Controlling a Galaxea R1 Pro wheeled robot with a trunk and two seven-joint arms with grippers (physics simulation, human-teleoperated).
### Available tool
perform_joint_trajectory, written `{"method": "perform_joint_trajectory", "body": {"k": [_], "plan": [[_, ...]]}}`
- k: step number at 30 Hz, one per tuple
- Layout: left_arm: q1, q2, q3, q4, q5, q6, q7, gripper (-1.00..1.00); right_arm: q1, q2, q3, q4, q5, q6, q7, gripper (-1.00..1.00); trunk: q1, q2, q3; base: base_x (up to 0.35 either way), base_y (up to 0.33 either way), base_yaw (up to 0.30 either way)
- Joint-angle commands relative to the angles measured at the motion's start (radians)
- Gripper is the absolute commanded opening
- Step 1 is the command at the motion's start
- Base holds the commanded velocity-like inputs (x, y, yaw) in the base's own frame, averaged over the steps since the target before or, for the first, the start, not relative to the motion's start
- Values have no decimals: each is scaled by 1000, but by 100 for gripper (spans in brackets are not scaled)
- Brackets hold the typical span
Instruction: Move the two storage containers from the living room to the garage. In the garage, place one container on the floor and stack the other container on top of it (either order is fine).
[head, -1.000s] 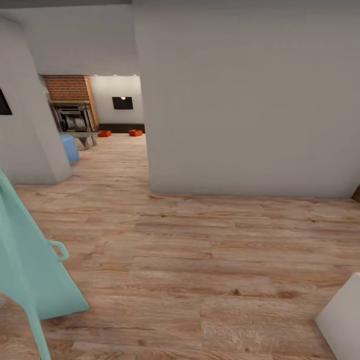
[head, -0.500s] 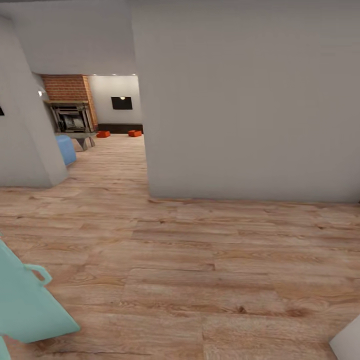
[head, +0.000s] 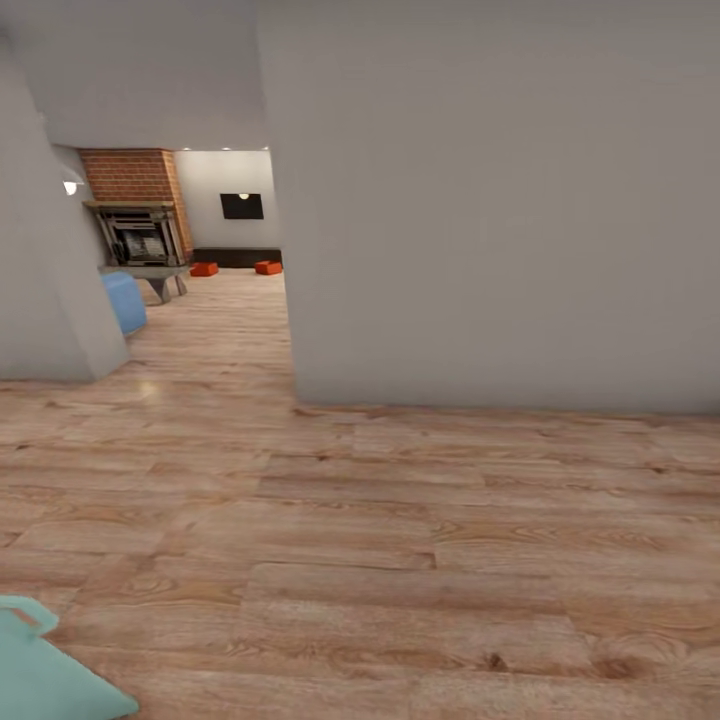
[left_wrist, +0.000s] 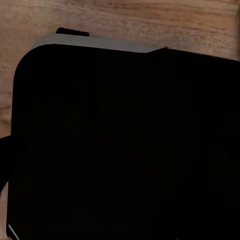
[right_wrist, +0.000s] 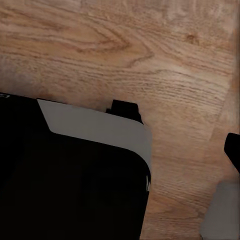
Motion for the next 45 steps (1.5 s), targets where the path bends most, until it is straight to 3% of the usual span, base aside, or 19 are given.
{"method": "perform_joint_trajectory", "body": {"k": [1,30,45], "plan": [[0,0,1,0,7,-2,-2,100,-1,0,8,3,-9,-5,-1,100,1,0,-1,321,0,0],[-1,0,2,0,7,-2,-2,100,-1,1,9,3,-7,-7,0,100,1,0,-1,321,0,8],[-1,0,1,0,7,-2,-2,100,-1,-1,9,3,-5,-9,-1,100,1,0,-1,321,0,108]]}}
